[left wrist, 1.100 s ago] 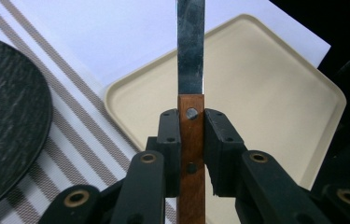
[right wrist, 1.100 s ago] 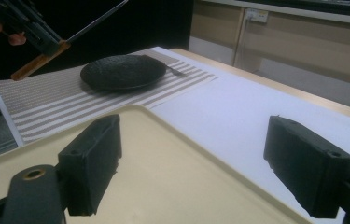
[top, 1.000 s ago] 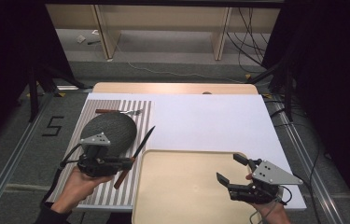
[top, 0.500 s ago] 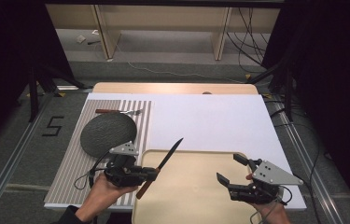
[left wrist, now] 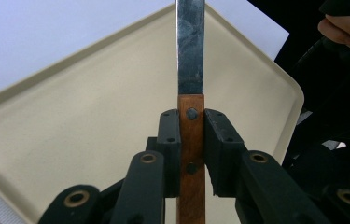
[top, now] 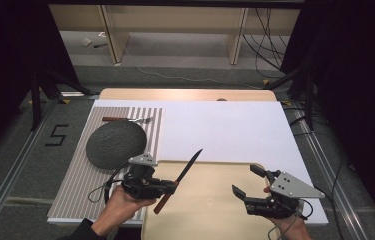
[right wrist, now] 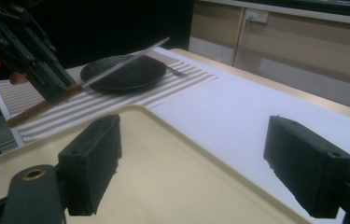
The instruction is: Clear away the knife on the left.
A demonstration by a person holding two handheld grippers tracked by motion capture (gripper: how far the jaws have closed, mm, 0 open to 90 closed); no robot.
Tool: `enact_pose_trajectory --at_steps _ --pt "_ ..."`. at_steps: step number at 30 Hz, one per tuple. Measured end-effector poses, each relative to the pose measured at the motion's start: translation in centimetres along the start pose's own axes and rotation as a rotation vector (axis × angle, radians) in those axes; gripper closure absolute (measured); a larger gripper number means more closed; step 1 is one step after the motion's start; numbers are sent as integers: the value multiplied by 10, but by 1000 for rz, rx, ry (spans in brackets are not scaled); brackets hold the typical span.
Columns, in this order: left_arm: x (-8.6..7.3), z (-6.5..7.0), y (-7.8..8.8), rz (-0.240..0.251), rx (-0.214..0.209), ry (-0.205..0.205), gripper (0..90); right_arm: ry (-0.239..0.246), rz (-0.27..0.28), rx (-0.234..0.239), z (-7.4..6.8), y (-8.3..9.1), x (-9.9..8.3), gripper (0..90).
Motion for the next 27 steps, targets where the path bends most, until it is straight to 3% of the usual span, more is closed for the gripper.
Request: enact_pose_trajectory --at_steps 17,23,27 --pt "-15 -8 -44 -108 -22 77 769 2 2 1 0 1 0 201" --pt "-23 -15 -51 -133 -10 125 769 3 1 3 -1 0 0 201" --pt "-28 -19 -53 -162 15 137 769 1 1 2 0 0 0 201"
Point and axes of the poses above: each handheld gripper's, and its own axes: y roughly backward along the jaws, x roughly out of its top, z roughly to its right, the point moved 6 cm from there along -y, roughly forward along the jaws, and after that the axes turned 13 degrees about -x, right-handed, at the moved point
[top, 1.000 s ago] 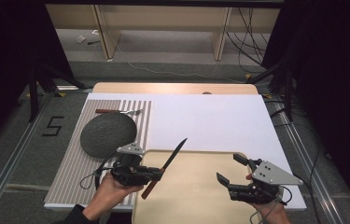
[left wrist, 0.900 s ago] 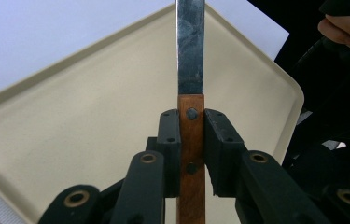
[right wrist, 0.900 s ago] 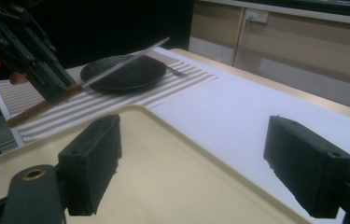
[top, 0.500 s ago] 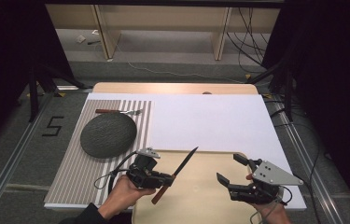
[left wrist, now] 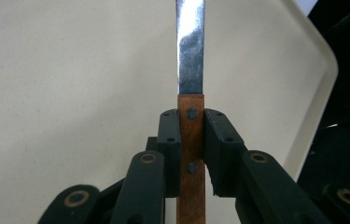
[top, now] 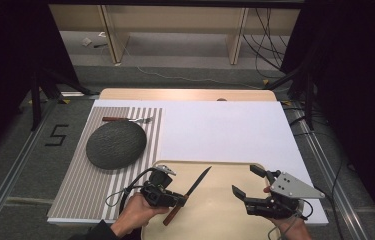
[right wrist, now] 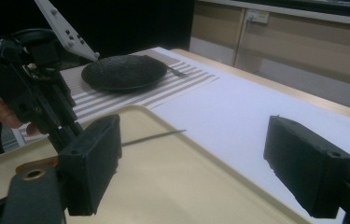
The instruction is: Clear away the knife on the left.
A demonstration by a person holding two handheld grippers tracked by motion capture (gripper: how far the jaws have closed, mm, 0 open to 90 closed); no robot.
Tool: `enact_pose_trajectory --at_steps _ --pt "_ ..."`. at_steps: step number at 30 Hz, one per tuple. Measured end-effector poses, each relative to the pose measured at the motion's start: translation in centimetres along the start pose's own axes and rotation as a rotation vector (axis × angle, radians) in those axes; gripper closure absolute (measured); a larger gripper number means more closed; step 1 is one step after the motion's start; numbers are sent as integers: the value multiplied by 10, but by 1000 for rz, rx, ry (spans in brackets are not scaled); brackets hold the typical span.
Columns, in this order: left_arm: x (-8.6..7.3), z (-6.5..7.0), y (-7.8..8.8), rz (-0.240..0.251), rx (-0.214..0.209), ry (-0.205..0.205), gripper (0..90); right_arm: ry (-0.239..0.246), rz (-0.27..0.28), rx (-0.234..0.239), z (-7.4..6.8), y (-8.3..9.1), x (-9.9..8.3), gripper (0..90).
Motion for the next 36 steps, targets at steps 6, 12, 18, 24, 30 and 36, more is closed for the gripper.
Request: enact_pose_trajectory --at_steps 6,12,18,24,30,36 --pt "-5 -6 -5 -30 24 32 769 0 1 1 0 0 0 201" --pt "-9 -14 -7 -55 57 49 767 -1 1 2 0 0 0 201" --pt "-13 -16 -12 -79 71 50 765 0 2 3 0 1 0 201" --pt "-15 -16 -14 -96 65 48 759 1 2 4 -1 1 1 201" --pt "-10 -9 -9 -83 7 -2 606 2 1 4 0 1 0 201" --pt "0 3 0 15 -46 -32 508 3 1 3 0 1 0 201"
Point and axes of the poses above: each handheld gripper's, and its own axes: y roughly backward along the jaws, x roughly out of its top, z roughly to its right, the point moved 6 cm from there along -y, roughly forward along the jaws, and after that the axes turned 13 degrees about -x, right-handed, at the moved point
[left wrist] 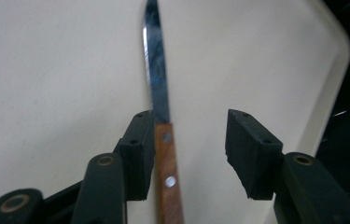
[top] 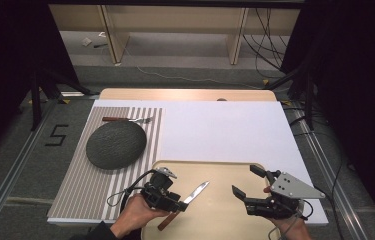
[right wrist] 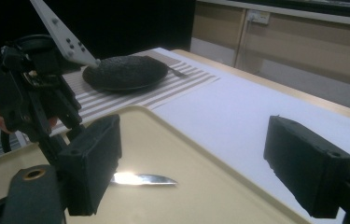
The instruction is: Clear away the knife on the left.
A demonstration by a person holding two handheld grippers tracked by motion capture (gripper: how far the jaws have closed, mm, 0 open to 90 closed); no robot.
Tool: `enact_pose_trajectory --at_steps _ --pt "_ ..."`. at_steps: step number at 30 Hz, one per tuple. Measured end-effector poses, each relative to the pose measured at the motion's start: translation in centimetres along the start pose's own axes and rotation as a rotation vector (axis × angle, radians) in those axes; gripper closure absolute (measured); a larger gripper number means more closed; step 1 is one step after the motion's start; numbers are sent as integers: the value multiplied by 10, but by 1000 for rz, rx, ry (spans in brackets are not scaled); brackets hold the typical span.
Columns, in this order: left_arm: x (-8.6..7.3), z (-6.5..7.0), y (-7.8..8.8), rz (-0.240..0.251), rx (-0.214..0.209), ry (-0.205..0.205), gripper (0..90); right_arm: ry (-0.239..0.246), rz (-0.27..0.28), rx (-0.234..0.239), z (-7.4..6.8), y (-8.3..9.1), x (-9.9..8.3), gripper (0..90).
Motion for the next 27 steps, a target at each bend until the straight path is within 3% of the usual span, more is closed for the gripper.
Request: enact_pose_trajectory --at_steps 6,8,9,15,21,27 --pt "2 7 -6 12 -34 -40 474 1 -1 -1 0 0 0 201" --pt "2 8 -8 3 -29 -52 553 1 -1 -1 0 0 0 201" --pt "2 9 -13 -19 -15 -79 630 1 -1 -1 0 0 0 201" --pt "3 6 -27 -81 19 -110 883 2 -3 -1 0 -1 -1 201" --pt "4 1 -40 -132 27 -121 896 0 -3 1 0 -1 0 201" --pt "6 -3 -47 -141 35 -109 897 3 -1 1 0 0 0 201"
Point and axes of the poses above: each handheld gripper's, and its own axes: y roughly backward along the jaws, x roughly out of its top, z roughly to its right, the point moved 6 cm from there along -y, roughly forward along the jaws, and after that the axes turned 13 degrees about -x, right-handed, at the moved point
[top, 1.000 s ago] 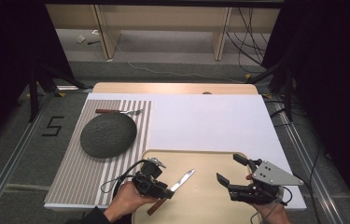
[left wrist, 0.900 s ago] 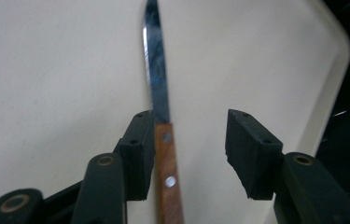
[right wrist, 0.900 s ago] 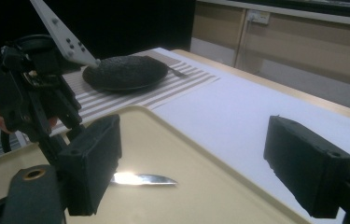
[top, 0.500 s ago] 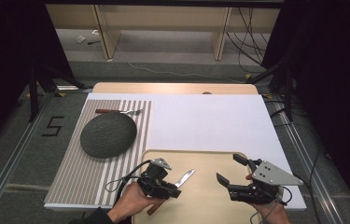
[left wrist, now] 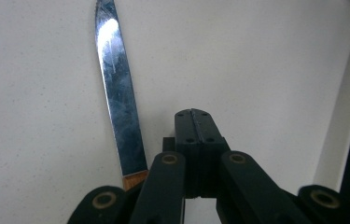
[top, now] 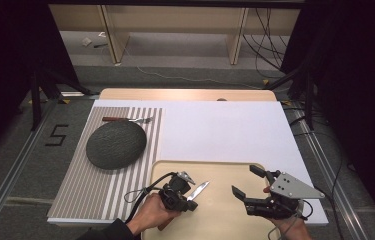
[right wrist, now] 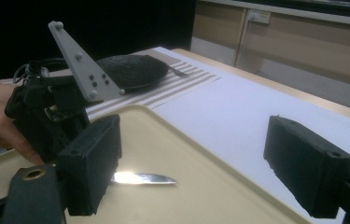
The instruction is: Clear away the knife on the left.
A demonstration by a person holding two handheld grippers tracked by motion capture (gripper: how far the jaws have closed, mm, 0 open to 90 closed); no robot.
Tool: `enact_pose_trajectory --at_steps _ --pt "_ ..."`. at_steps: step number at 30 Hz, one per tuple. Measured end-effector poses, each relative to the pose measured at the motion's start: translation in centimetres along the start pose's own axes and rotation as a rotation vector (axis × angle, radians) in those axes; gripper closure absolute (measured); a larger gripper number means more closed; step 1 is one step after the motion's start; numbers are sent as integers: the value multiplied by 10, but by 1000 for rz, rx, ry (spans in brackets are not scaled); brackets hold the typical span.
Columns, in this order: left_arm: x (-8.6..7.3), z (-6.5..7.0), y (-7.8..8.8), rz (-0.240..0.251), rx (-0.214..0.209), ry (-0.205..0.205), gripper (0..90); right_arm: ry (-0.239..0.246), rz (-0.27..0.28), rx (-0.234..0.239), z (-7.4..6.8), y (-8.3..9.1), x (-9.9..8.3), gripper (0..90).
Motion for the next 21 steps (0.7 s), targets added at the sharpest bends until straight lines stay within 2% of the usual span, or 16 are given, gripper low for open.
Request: enact_pose_trajectory --at_steps 3,6,12,21 --pt "1 -4 2 -5 23 -10 897 -1 0 1 0 0 0 201" --pt "1 -9 5 -3 58 -1 897 0 0 2 0 0 0 201" --pt "1 -13 8 -1 73 12 896 0 -1 2 0 0 0 201" --pt "-7 -16 16 -49 87 11 896 -3 1 0 0 0 0 201"
Point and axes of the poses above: each handheld gripper's, and its own axes: y roughly backward along the jaws, x roughly out of its top, z roughly to its right, the point moved 6 cm from there along -y, roughly forward along the jaws, and after that the axes turned 13 degrees about -x, right-handed, at the moved point
